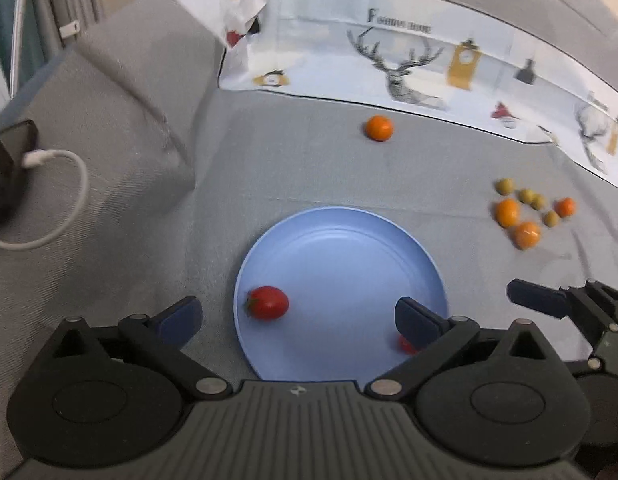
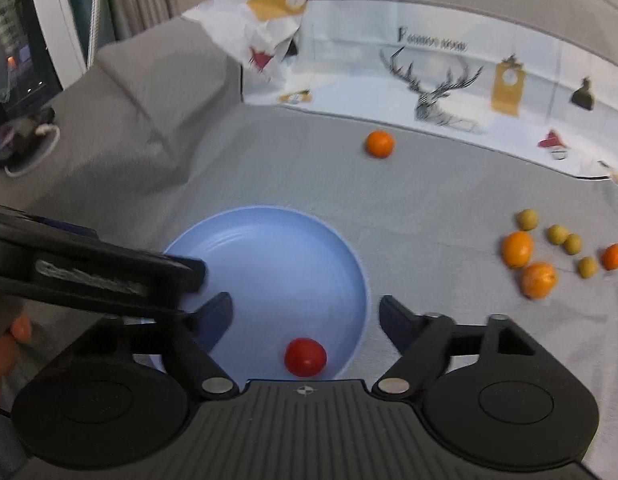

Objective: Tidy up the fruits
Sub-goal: 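Carry both red tomatoes over the blue plate and open both grippers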

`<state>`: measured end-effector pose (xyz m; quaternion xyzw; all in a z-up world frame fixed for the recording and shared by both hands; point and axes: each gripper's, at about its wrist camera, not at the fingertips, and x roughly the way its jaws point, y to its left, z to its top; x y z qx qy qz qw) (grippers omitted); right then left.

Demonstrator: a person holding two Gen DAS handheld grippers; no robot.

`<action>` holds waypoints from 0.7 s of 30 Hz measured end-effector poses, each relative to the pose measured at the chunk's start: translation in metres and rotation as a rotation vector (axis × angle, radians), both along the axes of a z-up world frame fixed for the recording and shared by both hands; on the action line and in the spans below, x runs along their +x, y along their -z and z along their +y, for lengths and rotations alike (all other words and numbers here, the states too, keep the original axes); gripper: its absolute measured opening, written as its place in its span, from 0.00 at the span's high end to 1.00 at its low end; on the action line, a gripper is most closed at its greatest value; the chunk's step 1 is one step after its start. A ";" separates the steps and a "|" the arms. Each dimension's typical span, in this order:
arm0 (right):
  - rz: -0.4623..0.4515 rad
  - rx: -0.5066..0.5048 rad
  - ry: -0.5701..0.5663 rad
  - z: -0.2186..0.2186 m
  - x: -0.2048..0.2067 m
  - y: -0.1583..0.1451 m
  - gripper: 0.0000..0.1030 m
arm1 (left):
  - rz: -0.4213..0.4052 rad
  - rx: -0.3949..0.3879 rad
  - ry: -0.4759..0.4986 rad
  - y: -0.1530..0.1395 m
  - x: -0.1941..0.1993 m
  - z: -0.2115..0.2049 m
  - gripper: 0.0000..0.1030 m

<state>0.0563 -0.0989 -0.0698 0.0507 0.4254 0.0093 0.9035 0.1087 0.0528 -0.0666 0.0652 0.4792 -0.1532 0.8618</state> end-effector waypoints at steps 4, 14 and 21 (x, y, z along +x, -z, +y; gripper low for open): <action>0.036 0.026 0.031 -0.009 -0.031 -0.015 0.11 | -0.007 0.009 -0.009 -0.014 -0.033 0.010 0.00; -0.083 -0.029 0.001 0.007 -0.116 -0.061 0.03 | -0.067 0.008 -0.074 -0.043 -0.110 0.031 0.00; -0.206 -0.066 -0.035 0.016 -0.158 -0.087 0.02 | -0.163 -0.004 -0.061 -0.069 -0.148 0.031 0.00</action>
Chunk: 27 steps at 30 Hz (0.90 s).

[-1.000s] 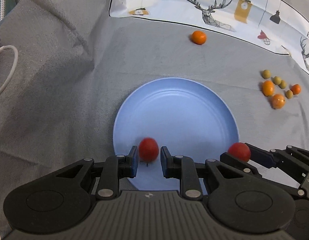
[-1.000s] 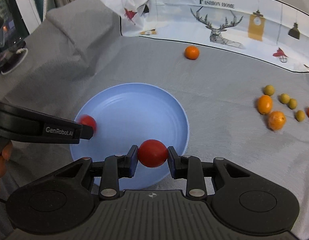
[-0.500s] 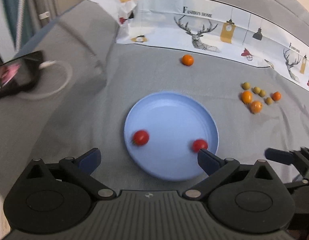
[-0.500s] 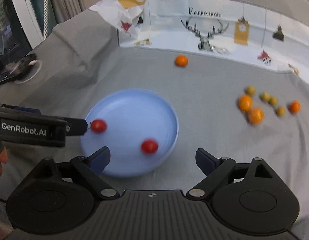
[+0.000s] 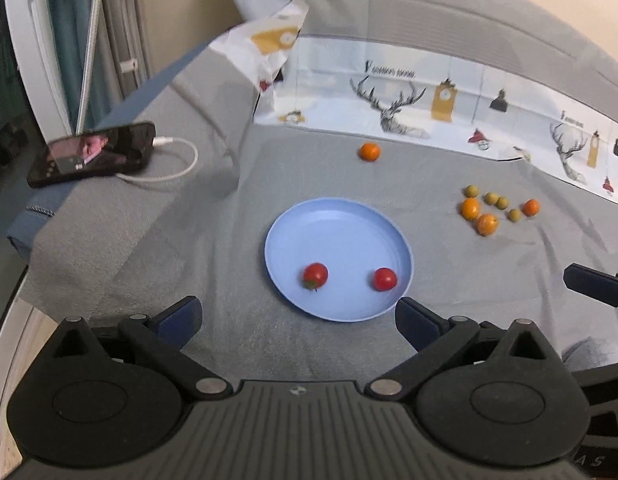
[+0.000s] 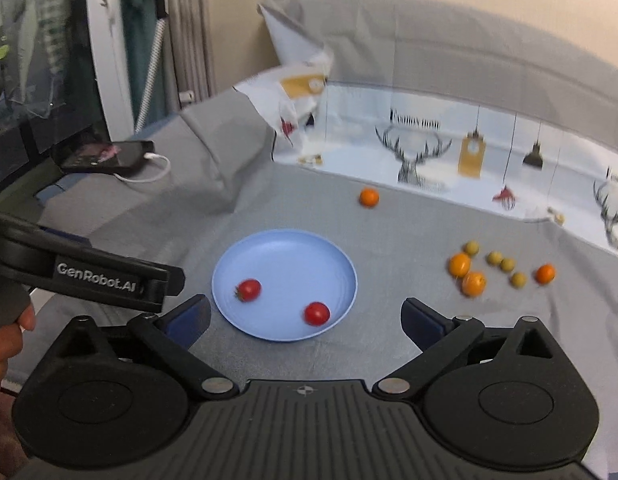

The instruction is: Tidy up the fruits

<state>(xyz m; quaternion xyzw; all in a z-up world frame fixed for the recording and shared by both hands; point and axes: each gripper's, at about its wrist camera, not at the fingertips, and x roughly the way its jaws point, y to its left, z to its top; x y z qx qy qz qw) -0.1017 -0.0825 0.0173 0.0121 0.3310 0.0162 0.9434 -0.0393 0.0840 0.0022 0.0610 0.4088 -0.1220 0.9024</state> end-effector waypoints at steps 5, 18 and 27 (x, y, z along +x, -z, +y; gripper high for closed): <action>-0.060 -0.016 0.002 0.003 -0.024 -0.013 0.02 | -0.043 -0.004 0.007 -0.014 -0.019 0.001 0.00; -0.129 -0.007 0.002 0.005 -0.050 -0.026 0.01 | -0.102 -0.002 0.002 -0.030 -0.042 0.005 0.00; -0.119 -0.017 -0.002 0.009 -0.049 -0.025 0.01 | -0.097 -0.010 0.004 -0.029 -0.040 0.009 0.00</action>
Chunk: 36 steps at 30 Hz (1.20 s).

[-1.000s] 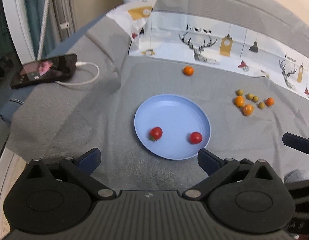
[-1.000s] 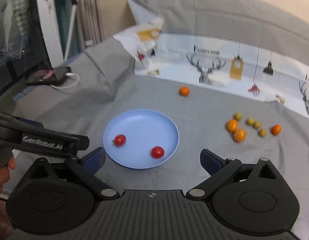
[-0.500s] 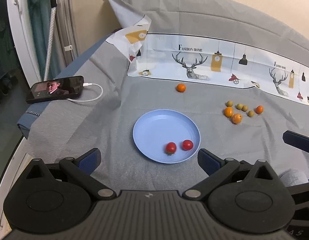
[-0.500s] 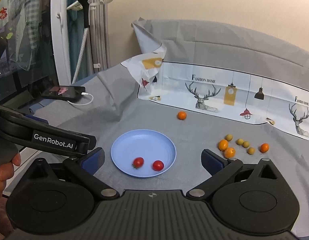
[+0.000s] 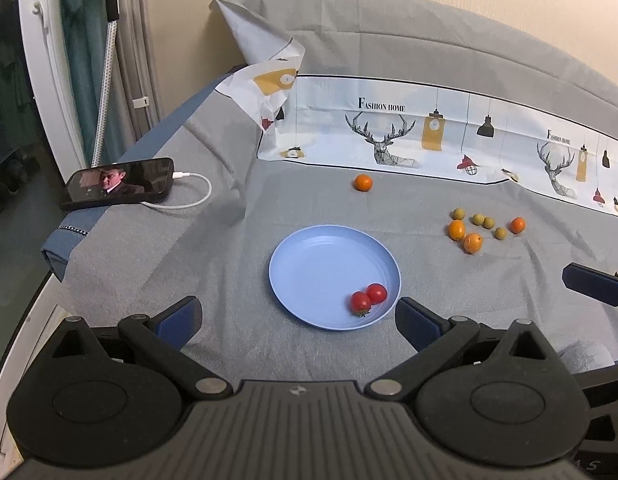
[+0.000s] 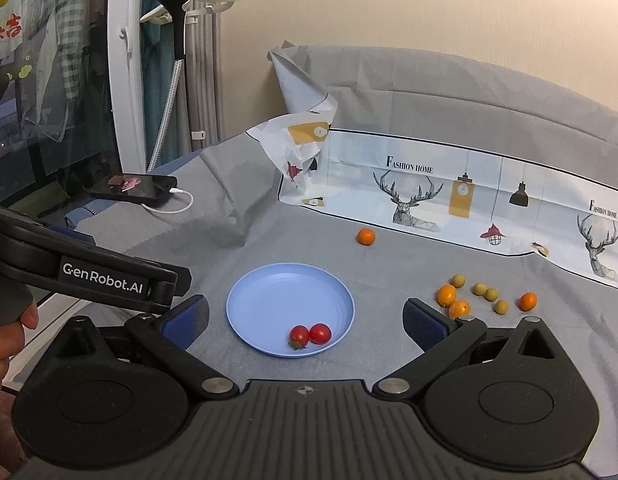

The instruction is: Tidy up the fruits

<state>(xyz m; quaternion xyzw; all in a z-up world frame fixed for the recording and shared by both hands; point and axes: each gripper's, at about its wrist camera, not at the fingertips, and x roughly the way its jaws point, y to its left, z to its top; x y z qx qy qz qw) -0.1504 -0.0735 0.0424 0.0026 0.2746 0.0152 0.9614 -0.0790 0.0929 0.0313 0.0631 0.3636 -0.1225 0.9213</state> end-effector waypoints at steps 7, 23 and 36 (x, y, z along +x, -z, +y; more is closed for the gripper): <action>0.019 -0.003 -0.006 0.000 0.004 0.003 0.01 | 0.017 -0.003 -0.003 0.004 0.005 0.000 0.00; 0.083 0.030 -0.001 -0.011 0.024 0.020 0.01 | 0.074 0.040 0.020 0.023 0.028 -0.013 0.00; 0.127 0.076 0.175 -0.071 0.050 0.061 0.01 | 0.163 0.086 0.012 0.042 0.077 -0.044 0.00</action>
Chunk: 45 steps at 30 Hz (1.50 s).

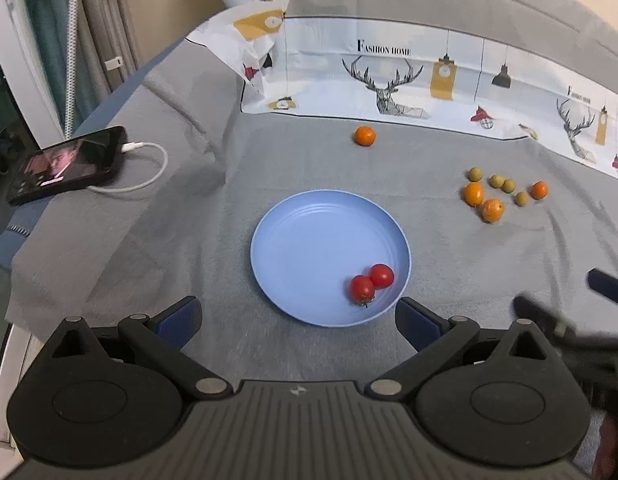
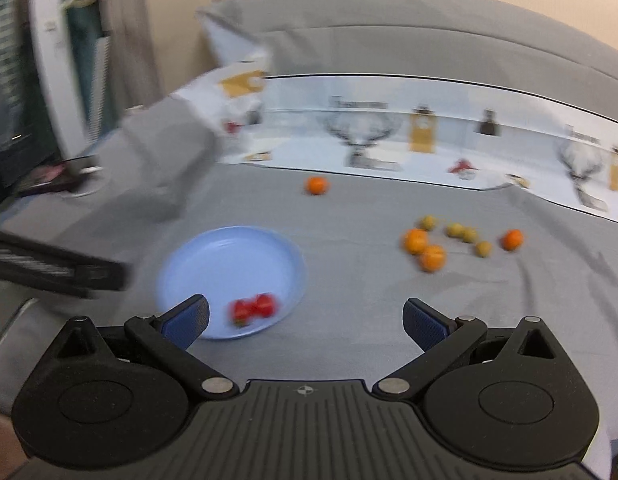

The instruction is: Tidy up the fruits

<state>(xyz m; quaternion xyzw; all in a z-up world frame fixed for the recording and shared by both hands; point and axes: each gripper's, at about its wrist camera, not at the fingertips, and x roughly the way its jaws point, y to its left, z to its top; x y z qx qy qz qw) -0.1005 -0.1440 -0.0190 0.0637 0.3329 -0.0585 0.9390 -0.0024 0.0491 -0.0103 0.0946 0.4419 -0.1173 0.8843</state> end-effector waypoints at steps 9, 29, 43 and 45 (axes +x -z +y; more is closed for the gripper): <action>0.066 -0.061 0.286 -0.101 0.059 0.087 0.01 | 0.063 0.046 0.022 0.012 0.049 -0.049 0.00; 0.108 0.002 0.376 -0.193 0.146 0.173 0.62 | 0.178 0.062 0.190 0.091 0.182 -0.237 0.00; 0.036 -0.008 0.443 -0.223 0.142 0.186 0.61 | 0.291 0.036 0.337 0.169 0.213 -0.337 0.64; 0.025 0.015 0.456 -0.226 0.140 0.183 0.62 | 0.290 0.036 0.337 0.158 0.205 -0.332 0.64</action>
